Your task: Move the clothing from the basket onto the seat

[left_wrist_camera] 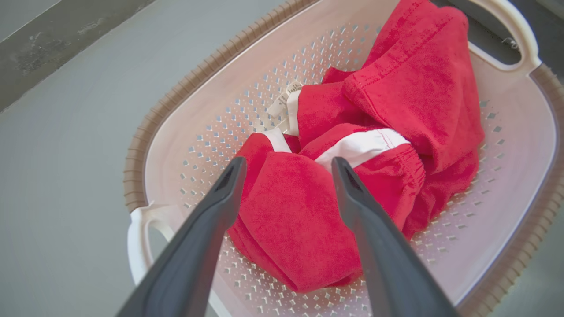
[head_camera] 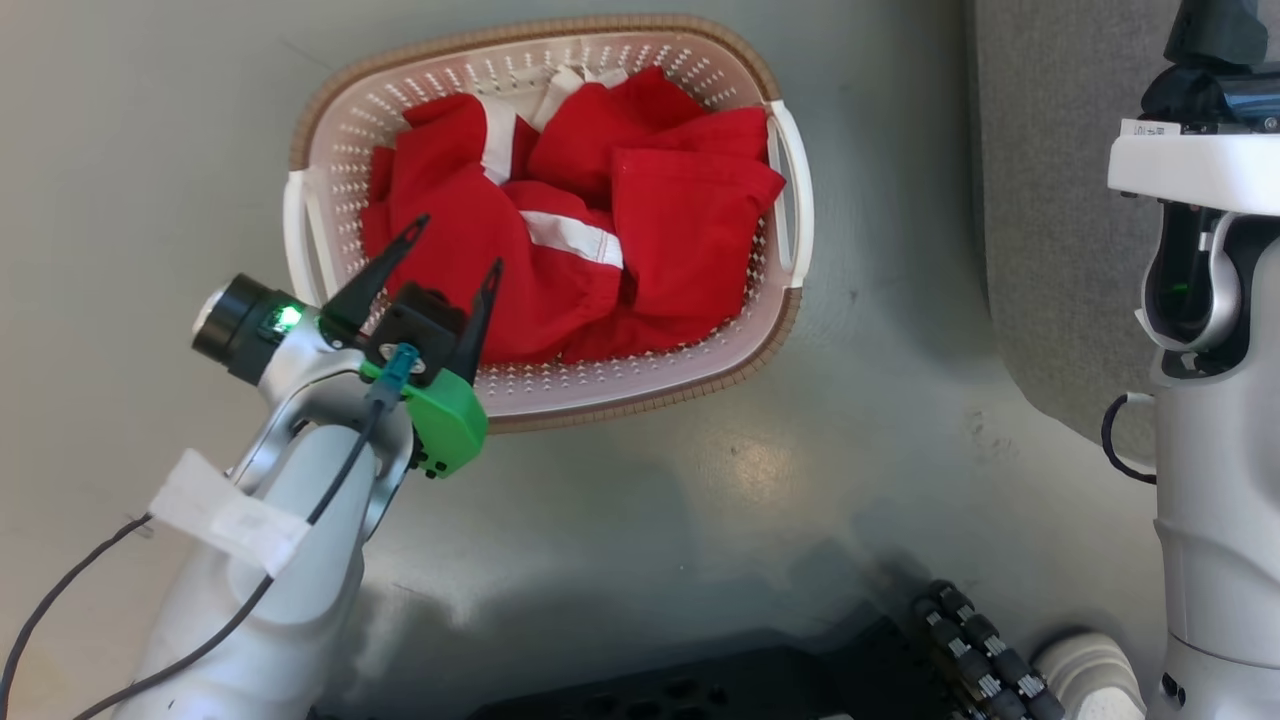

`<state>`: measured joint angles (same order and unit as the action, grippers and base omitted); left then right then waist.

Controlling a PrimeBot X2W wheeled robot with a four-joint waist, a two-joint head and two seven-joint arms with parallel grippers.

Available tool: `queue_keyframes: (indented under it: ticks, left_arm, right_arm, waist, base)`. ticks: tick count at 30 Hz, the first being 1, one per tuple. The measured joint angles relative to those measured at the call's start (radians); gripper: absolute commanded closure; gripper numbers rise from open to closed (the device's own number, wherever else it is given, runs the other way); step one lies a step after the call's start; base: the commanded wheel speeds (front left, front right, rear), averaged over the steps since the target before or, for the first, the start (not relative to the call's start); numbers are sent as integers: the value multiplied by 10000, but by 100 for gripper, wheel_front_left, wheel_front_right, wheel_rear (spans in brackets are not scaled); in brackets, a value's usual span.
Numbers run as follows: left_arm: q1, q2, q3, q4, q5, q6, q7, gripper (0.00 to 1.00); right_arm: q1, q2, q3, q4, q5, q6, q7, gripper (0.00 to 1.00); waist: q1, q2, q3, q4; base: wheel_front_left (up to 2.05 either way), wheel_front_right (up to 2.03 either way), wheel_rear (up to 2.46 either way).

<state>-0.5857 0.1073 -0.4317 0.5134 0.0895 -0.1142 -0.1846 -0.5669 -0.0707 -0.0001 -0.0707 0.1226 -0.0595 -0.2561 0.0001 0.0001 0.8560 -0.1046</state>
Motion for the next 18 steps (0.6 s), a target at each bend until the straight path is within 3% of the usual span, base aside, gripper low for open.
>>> queue_keyframes:
  ticks: [18]
  left_arm:
    - [-694,-125,-1605,1789,198,-100,255,0]
  right_arm:
    - [-325,94,267,194,2,157,0,0]
  waist:
    - [0,0,430,-588]
  base:
    - [0,0,0]
